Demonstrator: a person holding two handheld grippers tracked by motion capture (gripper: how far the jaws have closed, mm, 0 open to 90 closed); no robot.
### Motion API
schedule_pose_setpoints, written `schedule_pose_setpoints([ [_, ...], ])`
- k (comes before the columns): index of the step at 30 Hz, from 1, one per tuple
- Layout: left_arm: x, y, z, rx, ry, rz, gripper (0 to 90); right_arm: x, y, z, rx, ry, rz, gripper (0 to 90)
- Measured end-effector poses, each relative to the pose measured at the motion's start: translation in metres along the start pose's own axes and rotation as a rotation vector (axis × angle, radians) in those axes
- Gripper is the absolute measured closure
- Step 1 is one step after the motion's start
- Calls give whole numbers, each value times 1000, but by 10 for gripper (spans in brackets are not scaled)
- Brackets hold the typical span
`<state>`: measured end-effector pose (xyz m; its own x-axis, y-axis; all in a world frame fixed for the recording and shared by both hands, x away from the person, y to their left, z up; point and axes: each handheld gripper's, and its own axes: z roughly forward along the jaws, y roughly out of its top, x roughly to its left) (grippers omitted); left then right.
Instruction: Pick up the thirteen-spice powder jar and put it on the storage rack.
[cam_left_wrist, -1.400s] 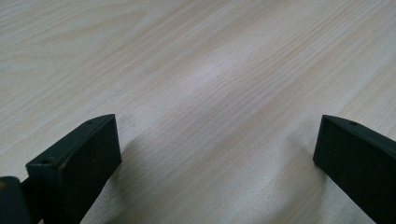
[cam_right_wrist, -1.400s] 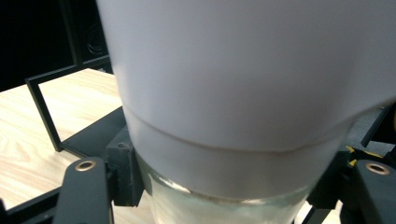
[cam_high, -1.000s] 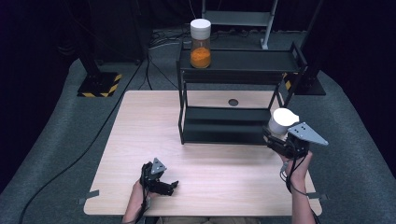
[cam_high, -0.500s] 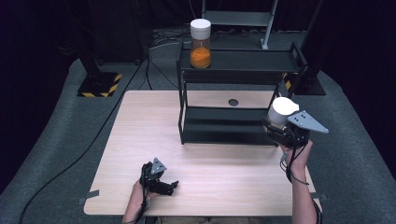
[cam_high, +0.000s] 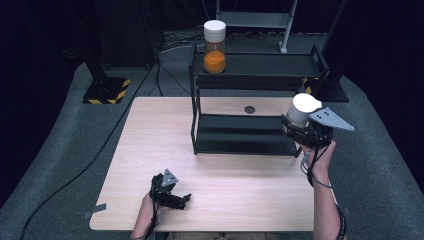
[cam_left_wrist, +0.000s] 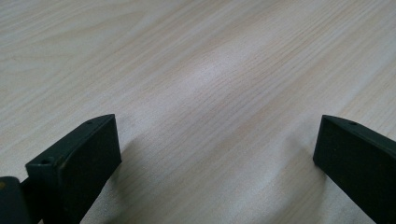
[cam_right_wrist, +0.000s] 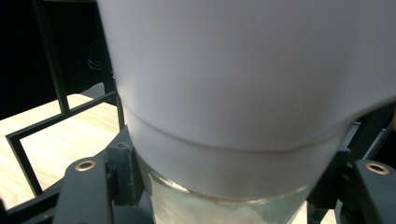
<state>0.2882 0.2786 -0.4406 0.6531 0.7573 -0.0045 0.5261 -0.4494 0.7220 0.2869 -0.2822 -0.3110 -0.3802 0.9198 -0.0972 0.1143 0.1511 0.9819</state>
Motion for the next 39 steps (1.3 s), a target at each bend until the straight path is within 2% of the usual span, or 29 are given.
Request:
schedule_pose_setpoints([
  [23, 0, 0, 0, 0, 0, 0, 0, -5, 32, 13, -11, 3, -14, 303],
  [39, 0, 0, 0, 1, 0, 0, 0, -12, 48, 18, -14, 1, -3, 303],
])
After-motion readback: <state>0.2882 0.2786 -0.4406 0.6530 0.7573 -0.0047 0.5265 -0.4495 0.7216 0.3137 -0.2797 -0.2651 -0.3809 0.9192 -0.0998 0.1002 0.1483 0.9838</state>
